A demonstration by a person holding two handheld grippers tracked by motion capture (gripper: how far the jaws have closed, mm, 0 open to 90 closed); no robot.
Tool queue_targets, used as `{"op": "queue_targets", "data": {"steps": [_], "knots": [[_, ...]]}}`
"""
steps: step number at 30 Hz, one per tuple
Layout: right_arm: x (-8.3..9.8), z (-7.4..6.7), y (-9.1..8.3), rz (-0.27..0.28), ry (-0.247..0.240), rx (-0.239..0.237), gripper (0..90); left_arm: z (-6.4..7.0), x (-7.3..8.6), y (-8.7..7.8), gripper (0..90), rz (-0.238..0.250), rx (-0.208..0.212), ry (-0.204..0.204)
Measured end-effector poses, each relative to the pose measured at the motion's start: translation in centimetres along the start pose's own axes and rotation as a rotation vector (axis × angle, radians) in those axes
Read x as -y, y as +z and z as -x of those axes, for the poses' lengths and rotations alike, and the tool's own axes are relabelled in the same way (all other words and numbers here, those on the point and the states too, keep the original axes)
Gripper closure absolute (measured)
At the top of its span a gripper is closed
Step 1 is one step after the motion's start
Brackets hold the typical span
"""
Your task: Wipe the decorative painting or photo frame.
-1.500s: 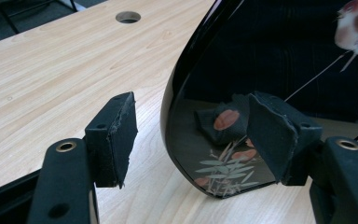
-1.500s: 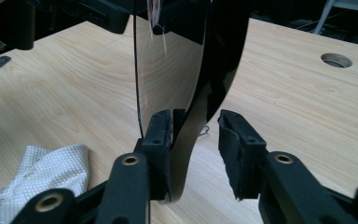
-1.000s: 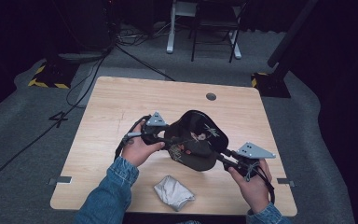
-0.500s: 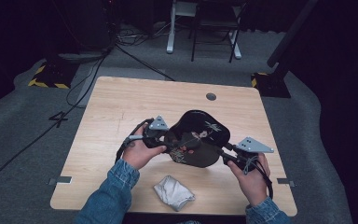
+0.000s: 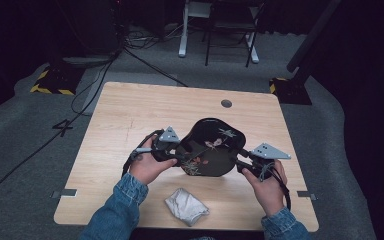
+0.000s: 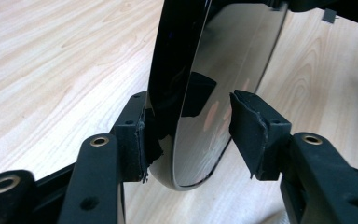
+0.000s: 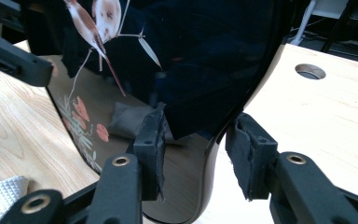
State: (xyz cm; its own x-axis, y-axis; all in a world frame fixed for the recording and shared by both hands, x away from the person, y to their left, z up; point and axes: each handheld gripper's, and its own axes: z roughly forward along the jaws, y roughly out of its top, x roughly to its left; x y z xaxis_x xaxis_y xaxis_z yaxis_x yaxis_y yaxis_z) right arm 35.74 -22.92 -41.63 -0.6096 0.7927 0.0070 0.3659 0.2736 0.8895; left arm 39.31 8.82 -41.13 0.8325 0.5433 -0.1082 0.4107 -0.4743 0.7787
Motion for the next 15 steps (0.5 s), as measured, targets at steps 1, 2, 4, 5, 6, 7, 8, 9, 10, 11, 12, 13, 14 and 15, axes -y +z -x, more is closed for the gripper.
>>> {"op": "queue_targets", "data": {"steps": [1,2,4,5,6,7,8,9,10,11,12,13,14,15], "knots": [[0.0,0.1,0.1,0.000,-0.002,-0.001,58.2,0.0,0.1,-0.1,50.8,-0.002,0.006,-0.002],[0.0,0.1,0.2,0.002,-0.002,-0.004,58.0,0.0,0.1,-0.2,51.8,0.001,0.014,-0.011],[0.0,0.1,0.3,-0.001,0.000,-0.002,57.4,-0.1,0.3,-0.3,53.3,0.005,0.017,-0.015],[-0.1,0.1,0.4,-0.002,0.000,0.000,57.2,-0.1,0.3,-0.3,54.1,0.010,0.018,-0.019],[-0.1,0.1,0.5,-0.001,-0.002,0.002,57.1,-0.1,0.4,-0.3,54.3,0.013,0.019,-0.019],[-0.1,0.1,0.5,0.000,-0.001,0.002,57.0,-0.1,0.4,-0.2,54.3,0.015,0.019,-0.020],[-0.1,0.1,0.5,0.001,0.001,0.002,56.9,-0.1,0.4,-0.1,54.2,0.021,0.023,-0.025],[-0.1,0.1,0.6,0.002,0.002,0.003,56.8,-0.2,0.4,0.0,53.3,0.027,0.028,-0.028],[-0.1,0.1,0.6,0.002,0.003,0.003,56.8,-0.3,0.4,0.2,51.9,0.046,0.039,-0.023],[-0.1,0.1,0.6,0.003,0.004,0.002,56.9,-0.3,0.4,0.6,50.1,0.055,0.050,-0.029],[-0.1,0.0,0.6,0.005,0.004,0.002,57.0,-0.2,0.4,0.9,48.1,0.057,0.054,-0.032],[-0.1,0.0,0.7,0.007,0.002,0.000,57.2,-0.2,0.4,1.3,48.2,0.048,0.057,-0.025],[0.0,-0.1,0.7,0.008,0.004,0.000,57.4,-0.1,0.3,1.5,50.7,0.034,0.050,-0.014],[0.0,-0.1,0.7,0.010,0.002,0.002,57.3,0.0,0.3,1.7,52.0,0.025,0.041,-0.003]]}}
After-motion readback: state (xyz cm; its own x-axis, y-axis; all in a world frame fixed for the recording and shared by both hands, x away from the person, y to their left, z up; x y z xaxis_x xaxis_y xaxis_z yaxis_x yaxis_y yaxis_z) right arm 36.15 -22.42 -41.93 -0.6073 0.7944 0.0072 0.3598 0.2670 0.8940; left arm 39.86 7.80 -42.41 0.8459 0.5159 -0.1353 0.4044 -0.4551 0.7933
